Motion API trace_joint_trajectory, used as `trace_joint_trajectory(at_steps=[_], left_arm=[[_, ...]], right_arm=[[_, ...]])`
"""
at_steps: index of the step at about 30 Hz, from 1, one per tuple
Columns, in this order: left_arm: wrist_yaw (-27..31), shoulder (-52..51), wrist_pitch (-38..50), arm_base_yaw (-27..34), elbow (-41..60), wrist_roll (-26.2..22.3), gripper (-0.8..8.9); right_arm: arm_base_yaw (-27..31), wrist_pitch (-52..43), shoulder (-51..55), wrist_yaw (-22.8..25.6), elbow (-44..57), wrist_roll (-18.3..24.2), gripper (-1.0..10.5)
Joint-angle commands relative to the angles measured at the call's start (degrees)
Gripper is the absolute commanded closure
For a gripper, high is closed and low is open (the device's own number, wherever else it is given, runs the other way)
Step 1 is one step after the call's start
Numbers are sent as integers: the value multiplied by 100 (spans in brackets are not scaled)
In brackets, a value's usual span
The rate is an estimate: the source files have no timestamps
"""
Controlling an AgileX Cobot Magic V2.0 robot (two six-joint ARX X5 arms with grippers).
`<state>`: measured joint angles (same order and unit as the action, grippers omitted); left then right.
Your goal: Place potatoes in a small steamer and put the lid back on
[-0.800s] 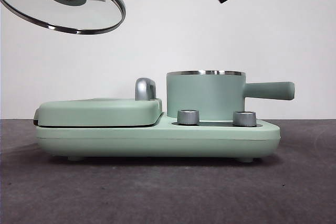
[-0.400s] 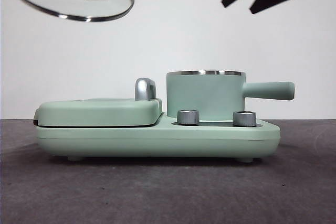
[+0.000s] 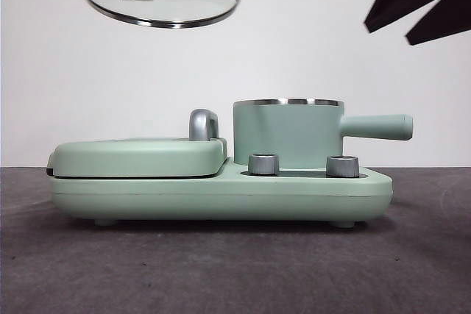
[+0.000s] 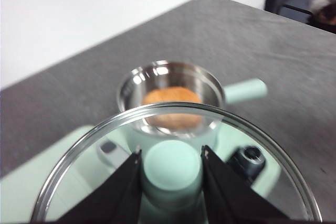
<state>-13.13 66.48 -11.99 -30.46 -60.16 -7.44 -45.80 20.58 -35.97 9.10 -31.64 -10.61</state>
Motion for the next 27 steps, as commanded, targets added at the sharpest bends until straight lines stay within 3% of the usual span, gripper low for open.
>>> trace_joint_trajectory(at_steps=[1,11,27], left_arm=[[186,284,568,-173,-127,94,804],[262,1853,1209,-520,-855,109,804],[264,3982,1464,-654,-2776,103,804]], right_arm=[[-57,96,151,50,-7,-227,661],[-57,363,645,450,-7,-227,662],[-57,654,730,448,-7,-227,661]])
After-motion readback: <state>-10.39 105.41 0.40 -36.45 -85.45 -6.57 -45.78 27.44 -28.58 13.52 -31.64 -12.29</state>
